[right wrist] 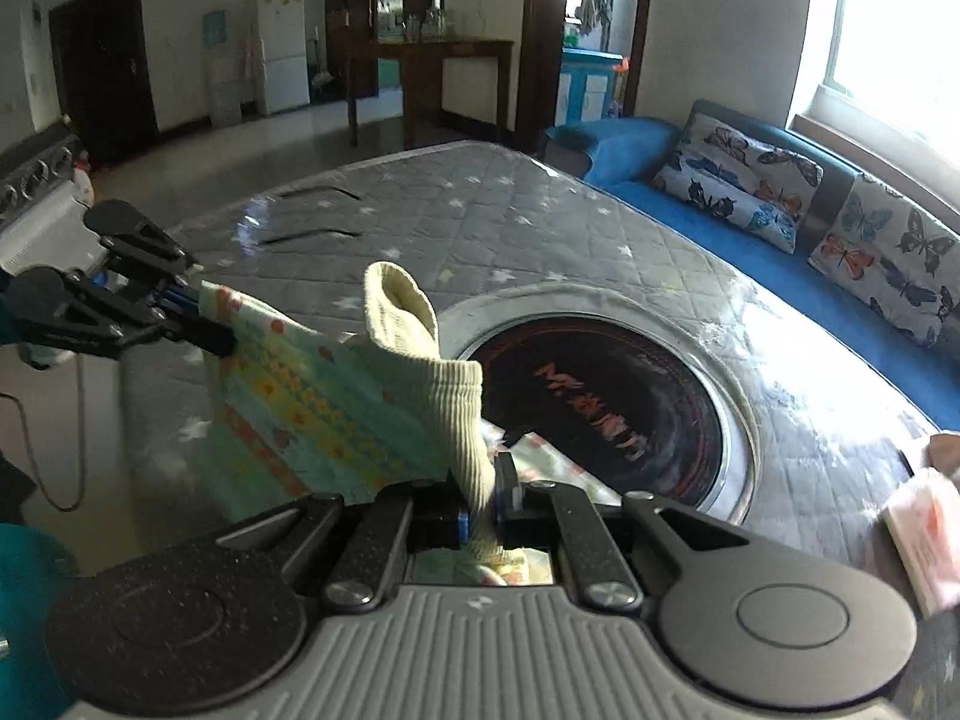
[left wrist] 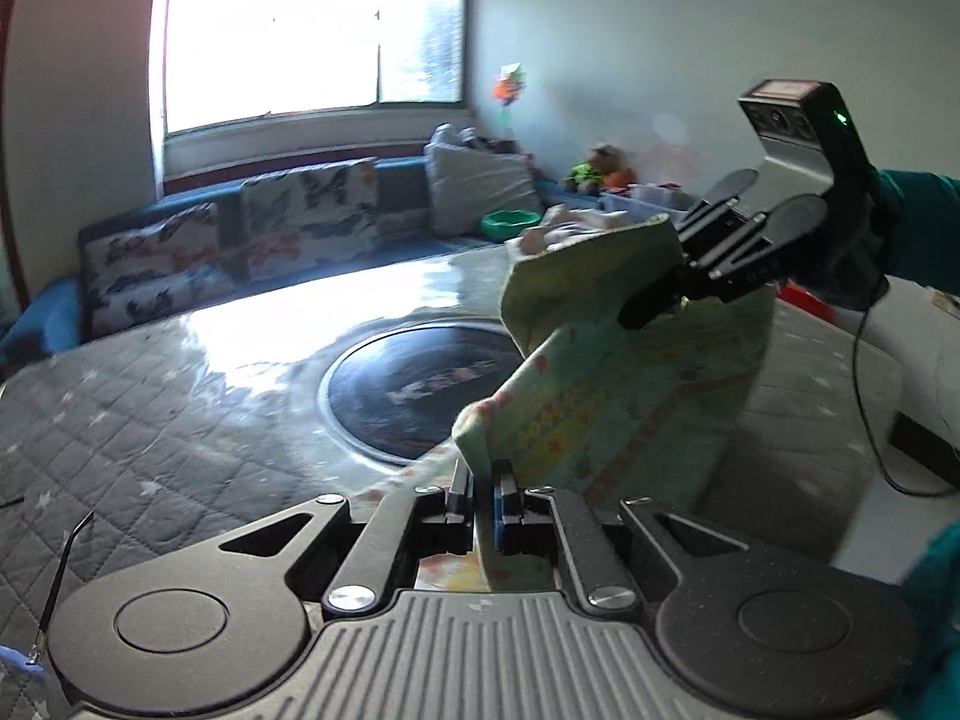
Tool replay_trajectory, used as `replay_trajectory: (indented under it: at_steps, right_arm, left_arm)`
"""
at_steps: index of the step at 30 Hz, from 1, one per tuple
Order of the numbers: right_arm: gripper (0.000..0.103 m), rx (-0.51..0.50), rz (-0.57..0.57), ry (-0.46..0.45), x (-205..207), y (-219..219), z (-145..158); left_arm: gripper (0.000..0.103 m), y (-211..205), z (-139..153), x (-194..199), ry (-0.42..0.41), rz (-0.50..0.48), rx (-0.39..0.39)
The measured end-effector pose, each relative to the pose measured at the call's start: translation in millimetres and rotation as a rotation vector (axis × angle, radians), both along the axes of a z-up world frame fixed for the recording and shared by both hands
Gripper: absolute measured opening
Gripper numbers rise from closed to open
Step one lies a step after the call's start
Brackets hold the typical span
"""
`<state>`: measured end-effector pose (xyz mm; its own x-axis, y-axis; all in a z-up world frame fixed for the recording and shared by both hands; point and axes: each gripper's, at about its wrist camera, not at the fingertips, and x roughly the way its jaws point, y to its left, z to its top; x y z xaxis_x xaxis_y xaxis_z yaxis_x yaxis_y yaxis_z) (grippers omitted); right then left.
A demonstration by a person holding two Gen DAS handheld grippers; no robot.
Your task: Fold clothes
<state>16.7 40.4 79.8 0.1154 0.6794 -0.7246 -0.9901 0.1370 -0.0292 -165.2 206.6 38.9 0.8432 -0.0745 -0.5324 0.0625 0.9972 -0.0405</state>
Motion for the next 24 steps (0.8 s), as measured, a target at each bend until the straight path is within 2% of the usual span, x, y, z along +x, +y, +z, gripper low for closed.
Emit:
replay_trajectory:
  at_steps: [8,11,12,16,21,24]
  right_arm:
    - [0.008,-0.045,-0.089,0.069,43,48,-64]
    - [0.011,-0.040,-0.115,0.080,47,52,-77]
    - [0.018,-0.030,-0.125,0.080,49,52,-78]
    - [0.035,0.026,-0.189,0.065,62,46,-70]
    - [0.037,0.089,-0.237,-0.010,59,23,-53]
    - [0.034,0.116,-0.216,0.025,45,2,-46]
  left_arm:
    - [0.006,39,-38,36,0.098,0.124,-0.096]
    - [0.006,43,-45,37,0.114,0.153,-0.115]
    - [0.005,43,-46,36,0.116,0.160,-0.120]
    - [0.005,42,-43,28,0.110,0.182,-0.126]
    - [0.005,43,-43,26,0.109,0.199,-0.123]
    - [0.005,44,-43,30,0.110,0.208,-0.131]
